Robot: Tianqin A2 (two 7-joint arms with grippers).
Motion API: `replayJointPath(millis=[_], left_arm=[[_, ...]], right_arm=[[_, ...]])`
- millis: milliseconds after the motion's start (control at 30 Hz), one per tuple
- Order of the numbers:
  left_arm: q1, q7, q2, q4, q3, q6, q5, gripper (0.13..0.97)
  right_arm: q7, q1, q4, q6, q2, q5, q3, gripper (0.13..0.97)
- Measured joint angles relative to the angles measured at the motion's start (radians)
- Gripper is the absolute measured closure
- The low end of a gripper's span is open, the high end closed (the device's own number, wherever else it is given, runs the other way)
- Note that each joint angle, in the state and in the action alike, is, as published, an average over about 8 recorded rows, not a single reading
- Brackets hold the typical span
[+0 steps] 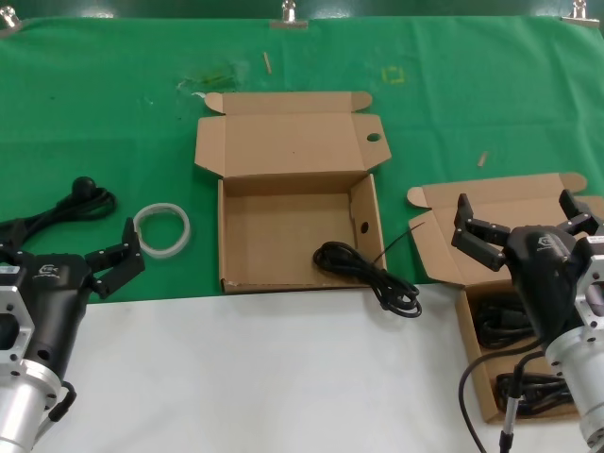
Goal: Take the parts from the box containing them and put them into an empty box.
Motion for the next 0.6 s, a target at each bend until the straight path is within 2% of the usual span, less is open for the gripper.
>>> replayJointPath(millis=[600], left_arm=[[0.000, 0.000, 0.000, 0.000, 0.000, 0.000, 0.000, 0.132]], right_arm=[[0.000, 0.000, 0.000, 0.000, 0.000, 0.000, 0.000, 0.129]])
